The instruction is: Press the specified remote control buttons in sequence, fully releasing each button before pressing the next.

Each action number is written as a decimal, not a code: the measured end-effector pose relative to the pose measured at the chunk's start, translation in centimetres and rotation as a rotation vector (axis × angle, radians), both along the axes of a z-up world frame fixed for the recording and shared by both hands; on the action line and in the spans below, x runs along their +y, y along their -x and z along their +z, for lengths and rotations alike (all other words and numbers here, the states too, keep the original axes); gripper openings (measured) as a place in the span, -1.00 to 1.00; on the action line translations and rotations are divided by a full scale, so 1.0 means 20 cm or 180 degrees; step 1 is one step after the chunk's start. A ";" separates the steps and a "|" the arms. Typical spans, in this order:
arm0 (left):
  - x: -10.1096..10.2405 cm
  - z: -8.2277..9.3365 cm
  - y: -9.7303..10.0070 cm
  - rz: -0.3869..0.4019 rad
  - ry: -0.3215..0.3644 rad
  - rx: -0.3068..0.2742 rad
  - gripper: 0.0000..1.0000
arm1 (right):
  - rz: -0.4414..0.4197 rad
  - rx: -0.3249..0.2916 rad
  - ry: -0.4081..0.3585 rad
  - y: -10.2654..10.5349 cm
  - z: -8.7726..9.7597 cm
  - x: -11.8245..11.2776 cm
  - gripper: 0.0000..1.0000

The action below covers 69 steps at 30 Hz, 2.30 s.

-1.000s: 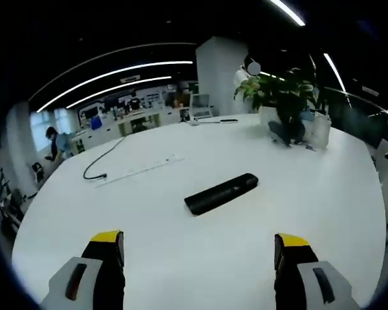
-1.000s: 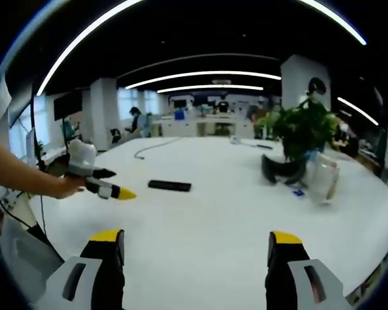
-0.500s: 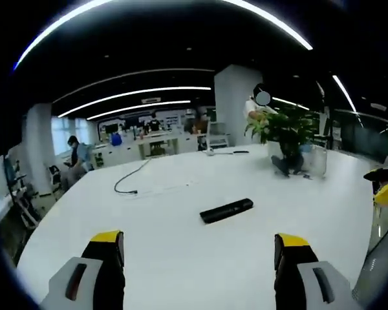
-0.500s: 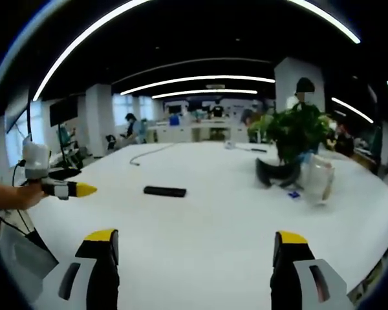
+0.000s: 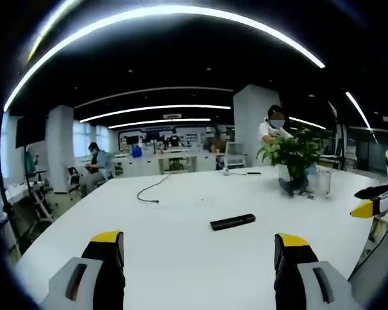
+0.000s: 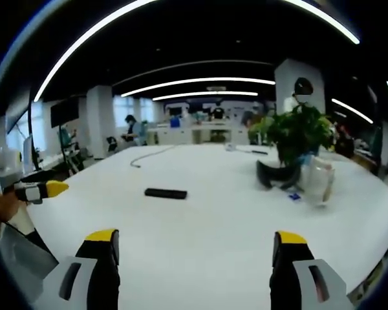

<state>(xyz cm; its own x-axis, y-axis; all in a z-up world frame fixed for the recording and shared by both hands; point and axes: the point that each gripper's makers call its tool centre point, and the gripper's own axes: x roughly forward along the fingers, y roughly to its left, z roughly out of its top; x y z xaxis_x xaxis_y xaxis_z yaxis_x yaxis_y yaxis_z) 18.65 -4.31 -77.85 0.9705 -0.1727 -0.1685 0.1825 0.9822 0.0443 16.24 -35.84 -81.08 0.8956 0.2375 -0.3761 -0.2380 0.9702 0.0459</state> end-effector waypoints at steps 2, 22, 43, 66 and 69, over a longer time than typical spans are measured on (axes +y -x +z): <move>0.00 -0.01 0.02 0.0020 -0.0006 -0.0005 1.00 | -0.0006 0.0026 -0.0002 0.00 -0.01 0.00 0.96; 0.07 -0.06 0.11 0.0187 -0.0508 -0.0060 1.00 | -0.0003 0.0176 0.0018 0.00 -0.06 0.00 0.92; 0.02 -0.12 0.12 0.0041 -0.0443 0.0222 1.00 | 0.0024 0.0114 -0.0091 0.00 -0.03 0.00 0.84; 0.00 -0.16 0.13 0.0002 -0.0429 0.0388 1.00 | 0.0092 0.0112 -0.0168 0.01 -0.02 0.02 0.80; 0.01 -0.16 0.13 0.0026 -0.0403 0.0379 1.00 | 0.0093 0.0102 -0.0166 0.01 -0.02 0.02 0.80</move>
